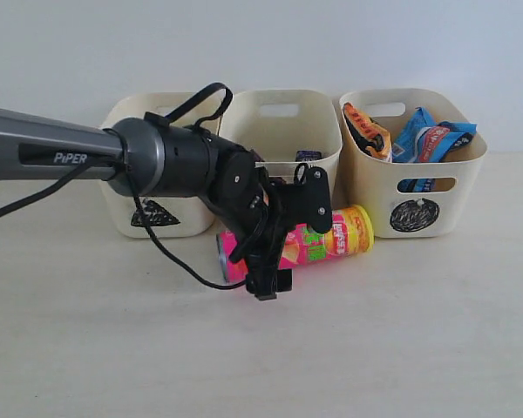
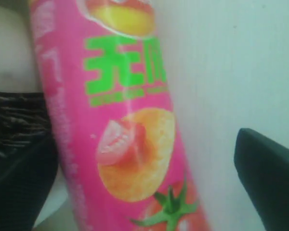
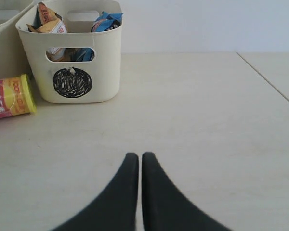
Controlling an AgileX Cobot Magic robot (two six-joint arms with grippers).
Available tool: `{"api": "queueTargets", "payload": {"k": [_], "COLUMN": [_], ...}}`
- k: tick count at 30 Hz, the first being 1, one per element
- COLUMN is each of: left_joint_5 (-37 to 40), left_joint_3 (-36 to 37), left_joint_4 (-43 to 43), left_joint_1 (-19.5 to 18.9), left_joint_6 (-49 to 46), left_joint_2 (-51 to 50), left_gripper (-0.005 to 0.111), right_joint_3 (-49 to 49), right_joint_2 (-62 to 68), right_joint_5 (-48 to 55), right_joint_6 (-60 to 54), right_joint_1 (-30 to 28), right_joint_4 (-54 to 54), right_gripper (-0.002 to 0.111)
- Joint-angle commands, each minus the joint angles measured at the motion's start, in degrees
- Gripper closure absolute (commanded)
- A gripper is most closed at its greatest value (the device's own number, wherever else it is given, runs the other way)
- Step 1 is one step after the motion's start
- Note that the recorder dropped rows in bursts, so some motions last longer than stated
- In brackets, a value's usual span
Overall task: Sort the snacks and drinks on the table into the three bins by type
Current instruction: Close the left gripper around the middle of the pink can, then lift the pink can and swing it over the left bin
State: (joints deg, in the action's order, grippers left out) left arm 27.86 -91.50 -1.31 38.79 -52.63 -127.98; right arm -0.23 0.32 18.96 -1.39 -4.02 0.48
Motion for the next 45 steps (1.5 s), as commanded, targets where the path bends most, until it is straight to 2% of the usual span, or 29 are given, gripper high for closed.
{"api": "queueTargets", "payload": {"k": [1,6,8,11,12,13,14,15,21,27,37,41,45], "left_joint_5": [-0.82,-0.82,-0.82,0.8,2.03,3.78,5.3,7.34,14.65,16.68,18.62,16.02,10.4], "left_joint_3": [0.32,0.32,0.32,0.32,0.32,0.32,0.32,0.32,0.32,0.32,0.32,0.32,0.32], "left_joint_4": [0.4,0.4,0.4,0.4,0.4,0.4,0.4,0.4,0.4,0.89,2.96,2.96,2.83], "left_joint_1": [0.41,0.41,0.41,0.41,0.41,0.41,0.41,0.41,0.43,1.01,0.74,-1.84,-7.45], "left_joint_6": [0.33,0.45,1.2,1.66,1.66,1.66,1.66,1.35,1.35,2.34,10.27,17.34,26.13], "left_joint_2": [-0.63,-0.63,-0.63,-0.63,-0.63,-0.63,-0.63,-0.63,0.59,6.51,20.54,24.7,26.7], "left_gripper": [0.016,0.018,0.027,0.055,0.069,0.088,0.099,0.102,0.103,0.103,0.103,0.103,0.103], "right_joint_3": [0.23,0.23,0.23,0.23,0.23,0.23,0.23,0.23,0.23,0.23,0.23,0.23,0.23], "right_joint_2": [-0.32,-0.32,-0.32,-0.32,-0.32,-0.32,-0.32,-0.32,-0.32,-0.32,-0.32,-0.32,-0.32], "right_joint_5": [-0.44,-0.44,-0.44,-0.44,-0.44,-0.44,-0.44,-0.44,-0.44,-0.44,-0.44,-0.44,-0.44], "right_joint_6": [-0.02,-0.02,-0.02,-0.02,-0.02,-0.02,-0.02,-0.02,-0.02,-0.02,-0.02,-0.02,-0.02], "right_joint_1": [0.05,0.05,0.05,0.05,0.05,0.05,0.05,0.05,0.05,0.05,0.05,0.05,0.05], "right_joint_4": [0.01,0.01,0.01,0.01,0.01,0.01,0.01,0.01,0.01,0.01,0.01,0.01,0.01], "right_gripper": [0.109,0.109,0.109,0.109,0.109,0.109,0.109,0.109,0.109,0.109,0.109,0.109,0.109]}}
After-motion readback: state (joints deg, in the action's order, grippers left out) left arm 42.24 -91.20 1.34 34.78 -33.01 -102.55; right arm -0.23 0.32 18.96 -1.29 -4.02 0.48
